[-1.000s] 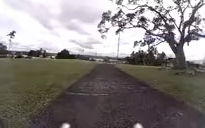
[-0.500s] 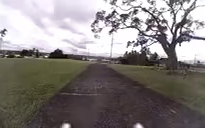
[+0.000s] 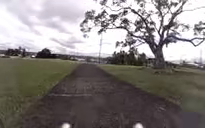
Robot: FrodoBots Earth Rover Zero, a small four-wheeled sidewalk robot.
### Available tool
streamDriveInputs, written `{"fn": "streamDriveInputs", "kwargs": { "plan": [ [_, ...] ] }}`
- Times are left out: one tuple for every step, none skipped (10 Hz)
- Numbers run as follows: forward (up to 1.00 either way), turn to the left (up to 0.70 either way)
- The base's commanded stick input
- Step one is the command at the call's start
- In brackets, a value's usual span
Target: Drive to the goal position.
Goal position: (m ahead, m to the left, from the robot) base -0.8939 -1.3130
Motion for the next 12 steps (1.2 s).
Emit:
{"fn": "streamDriveInputs", "kwargs": {
  "plan": [
    [0.00, -0.70],
    [0.00, -0.70],
    [0.00, -0.70],
    [0.00, -0.70],
    [0.00, -0.70],
    [0.00, -0.70],
    [0.00, -0.70],
    [0.00, -0.70],
    [0.00, -0.70],
    [0.00, -0.70],
    [0.00, -0.70],
    [0.00, -0.70]
  ]
}}
